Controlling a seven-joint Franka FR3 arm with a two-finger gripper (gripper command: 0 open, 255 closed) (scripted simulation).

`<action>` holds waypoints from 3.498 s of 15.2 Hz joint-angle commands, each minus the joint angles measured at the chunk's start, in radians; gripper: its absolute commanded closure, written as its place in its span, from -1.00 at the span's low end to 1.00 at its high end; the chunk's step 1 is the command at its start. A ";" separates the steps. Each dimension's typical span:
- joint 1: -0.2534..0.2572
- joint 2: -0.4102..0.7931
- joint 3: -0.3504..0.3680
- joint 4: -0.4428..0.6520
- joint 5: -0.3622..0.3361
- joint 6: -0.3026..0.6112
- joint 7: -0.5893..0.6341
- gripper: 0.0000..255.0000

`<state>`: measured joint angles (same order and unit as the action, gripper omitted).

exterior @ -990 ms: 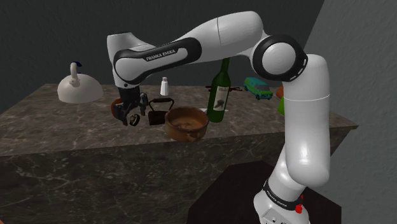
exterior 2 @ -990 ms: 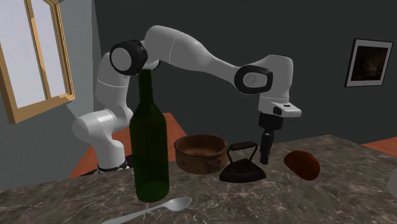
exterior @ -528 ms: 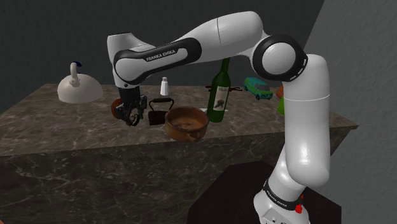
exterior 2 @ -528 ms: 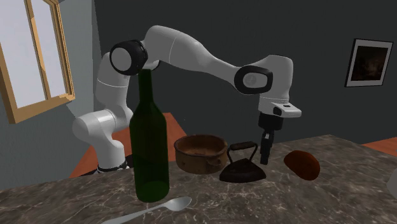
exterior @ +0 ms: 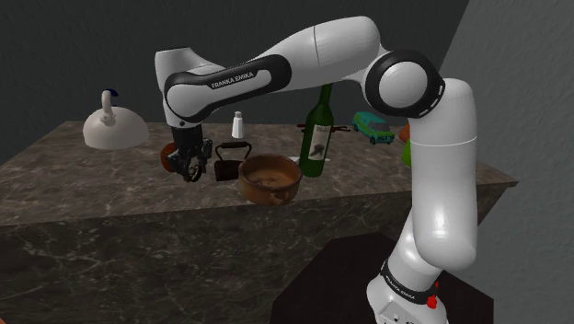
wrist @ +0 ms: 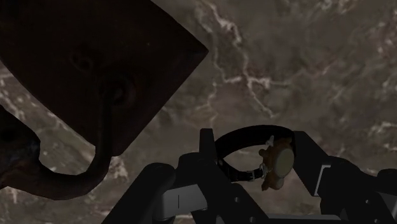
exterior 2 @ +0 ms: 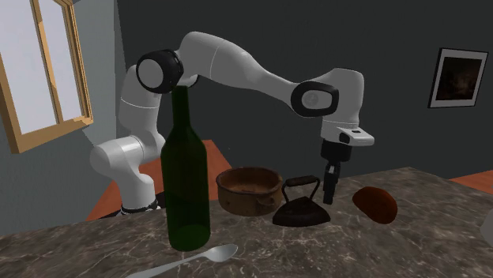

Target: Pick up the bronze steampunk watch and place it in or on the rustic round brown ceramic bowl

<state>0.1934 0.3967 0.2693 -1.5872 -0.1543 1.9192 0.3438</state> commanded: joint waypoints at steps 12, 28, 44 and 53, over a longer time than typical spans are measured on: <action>0.003 -0.026 0.005 0.111 0.011 -0.136 -0.013 1.00; 0.021 -0.006 0.009 0.356 0.009 -0.360 -0.025 1.00; -0.098 -0.629 -0.054 -0.393 0.155 -0.207 -0.198 1.00; -0.102 -0.752 -0.081 -0.592 0.170 -0.129 -0.239 1.00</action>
<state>0.0906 -0.3565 0.1871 -2.1676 0.0154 1.7772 0.1035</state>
